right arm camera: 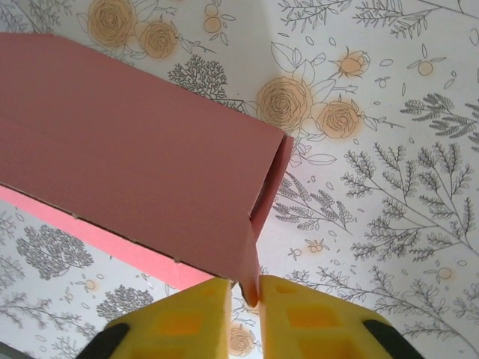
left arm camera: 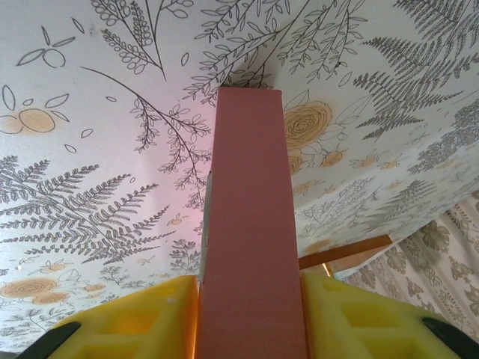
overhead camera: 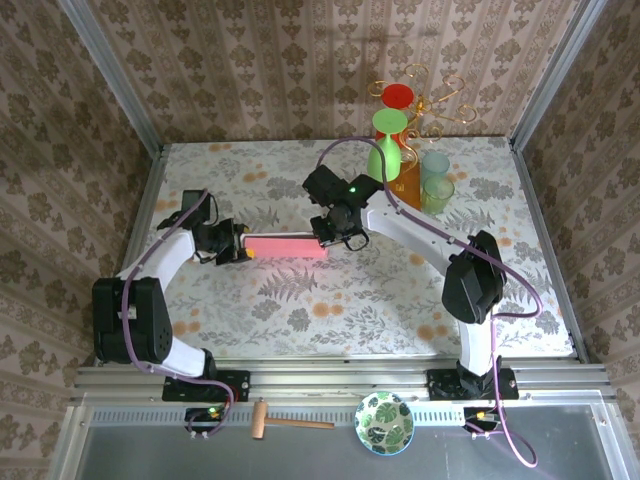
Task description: Fold the paper box
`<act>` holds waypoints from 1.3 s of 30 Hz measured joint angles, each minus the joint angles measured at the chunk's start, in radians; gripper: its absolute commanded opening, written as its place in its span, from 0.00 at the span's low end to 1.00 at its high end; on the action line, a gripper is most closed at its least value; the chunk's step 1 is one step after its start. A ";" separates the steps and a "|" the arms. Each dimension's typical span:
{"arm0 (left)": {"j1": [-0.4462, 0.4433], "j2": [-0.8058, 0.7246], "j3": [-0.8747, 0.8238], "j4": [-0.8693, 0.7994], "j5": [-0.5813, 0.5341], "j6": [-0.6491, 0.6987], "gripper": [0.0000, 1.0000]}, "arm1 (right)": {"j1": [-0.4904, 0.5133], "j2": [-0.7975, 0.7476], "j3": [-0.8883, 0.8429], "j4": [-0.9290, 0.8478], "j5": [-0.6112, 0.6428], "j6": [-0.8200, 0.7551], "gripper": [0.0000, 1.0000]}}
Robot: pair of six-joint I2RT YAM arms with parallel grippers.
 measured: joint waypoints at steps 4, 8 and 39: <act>0.000 -0.001 0.000 -0.003 -0.006 -0.012 0.38 | 0.000 -0.037 -0.008 0.000 -0.016 0.027 0.25; 0.000 -0.001 0.000 -0.004 -0.009 -0.018 0.37 | -0.008 -0.075 -0.018 0.001 -0.030 0.042 0.25; 0.000 0.000 0.007 -0.022 -0.008 -0.023 0.36 | -0.024 0.034 0.069 -0.019 0.005 -0.162 0.00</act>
